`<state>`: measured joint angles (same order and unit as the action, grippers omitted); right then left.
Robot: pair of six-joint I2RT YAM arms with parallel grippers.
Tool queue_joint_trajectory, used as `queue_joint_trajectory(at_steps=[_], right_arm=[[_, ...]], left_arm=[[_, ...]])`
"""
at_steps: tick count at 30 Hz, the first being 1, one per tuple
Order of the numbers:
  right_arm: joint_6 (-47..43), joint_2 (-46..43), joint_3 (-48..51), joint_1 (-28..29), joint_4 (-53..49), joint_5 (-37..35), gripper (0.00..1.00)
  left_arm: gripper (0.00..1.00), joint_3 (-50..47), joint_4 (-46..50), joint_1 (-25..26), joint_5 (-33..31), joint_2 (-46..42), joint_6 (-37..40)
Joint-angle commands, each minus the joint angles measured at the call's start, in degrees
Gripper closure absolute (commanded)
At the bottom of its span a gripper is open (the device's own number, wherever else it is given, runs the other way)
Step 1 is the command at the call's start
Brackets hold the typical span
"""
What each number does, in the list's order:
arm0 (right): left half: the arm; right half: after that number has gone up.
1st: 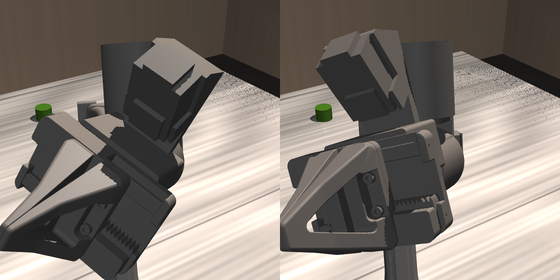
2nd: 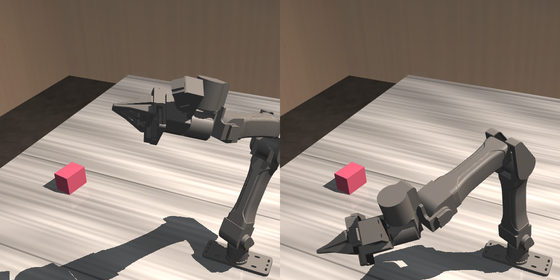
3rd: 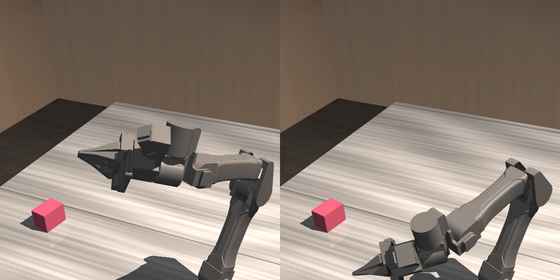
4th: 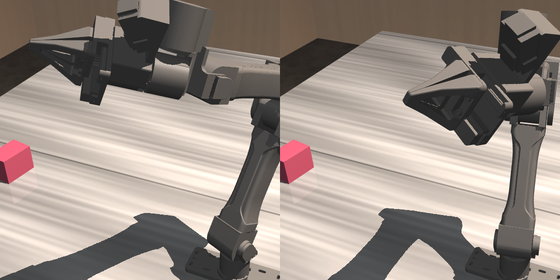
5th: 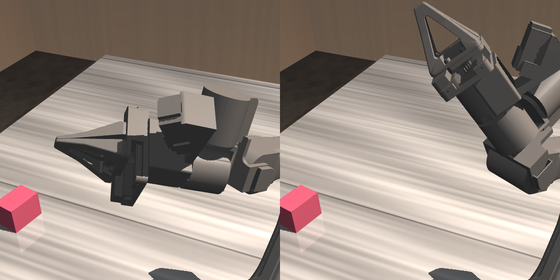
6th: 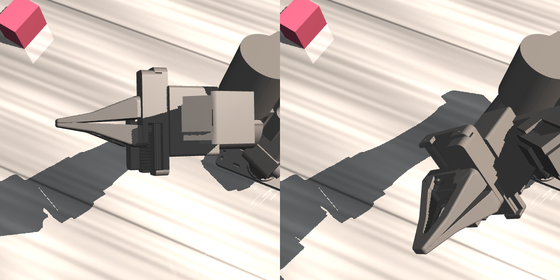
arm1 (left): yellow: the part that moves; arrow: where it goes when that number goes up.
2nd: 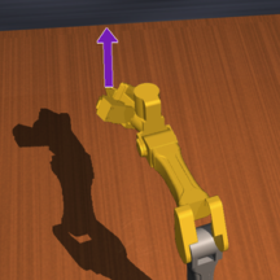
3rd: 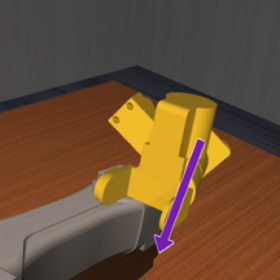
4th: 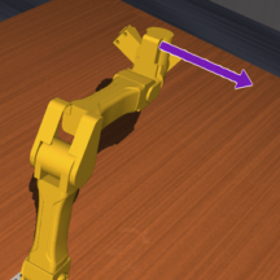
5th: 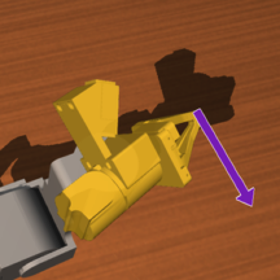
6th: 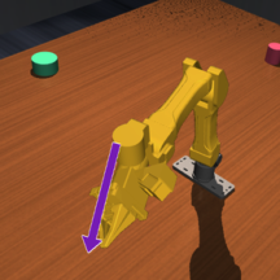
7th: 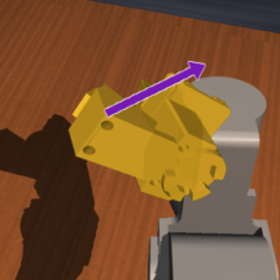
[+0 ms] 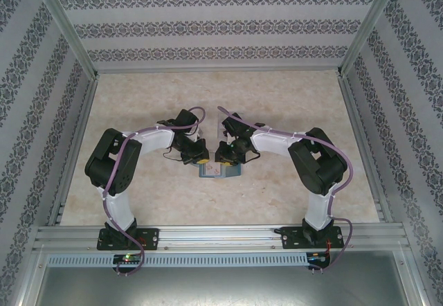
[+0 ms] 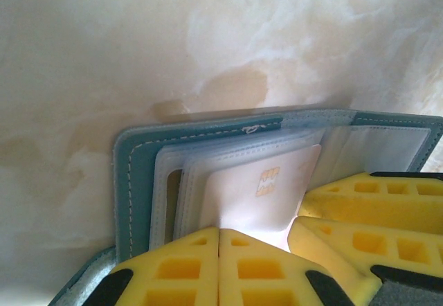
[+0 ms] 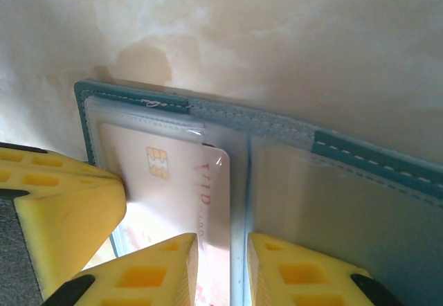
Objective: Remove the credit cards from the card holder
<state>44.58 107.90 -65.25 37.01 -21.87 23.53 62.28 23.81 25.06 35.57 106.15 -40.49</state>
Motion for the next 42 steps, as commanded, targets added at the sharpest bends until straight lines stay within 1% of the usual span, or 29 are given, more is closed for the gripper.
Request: queue_joint_trajectory(at_steps=[1,4,8,10,17,27,38,42], right_arm=[[-0.8,-2.0,-0.6,0.3,-1.3,-0.9,0.73],[-0.2,-2.9,-0.2,0.3,-0.1,0.2,0.74],[0.5,-3.2,0.4,0.2,1.3,2.0,0.75],[1.0,-3.2,1.0,0.2,2.4,3.3,0.75],[1.7,-1.6,1.5,0.2,4.2,5.2,0.77],[1.7,0.4,1.9,0.2,4.6,5.3,0.75],[-0.1,-0.6,0.9,0.2,0.2,0.3,0.7],[-0.1,-1.0,0.9,0.3,0.5,0.5,0.7]], left_arm=[[0.92,1.2,3.4,-0.1,-2.6,0.6,1.3],[0.91,1.8,4.1,0.0,-2.6,-0.5,1.4],[0.85,2.1,4.9,0.0,-2.7,-2.4,1.1],[0.85,1.8,4.8,0.0,-2.2,-3.1,0.7],[0.91,-1.7,0.5,0.7,1.8,-2.6,-1.7],[0.93,-2.3,0.9,0.7,0.9,-1.1,-0.7],[0.93,-1.3,2.6,0.7,-0.5,-0.7,0.3],[0.93,-1.2,2.9,0.7,-0.7,-0.6,0.4]])
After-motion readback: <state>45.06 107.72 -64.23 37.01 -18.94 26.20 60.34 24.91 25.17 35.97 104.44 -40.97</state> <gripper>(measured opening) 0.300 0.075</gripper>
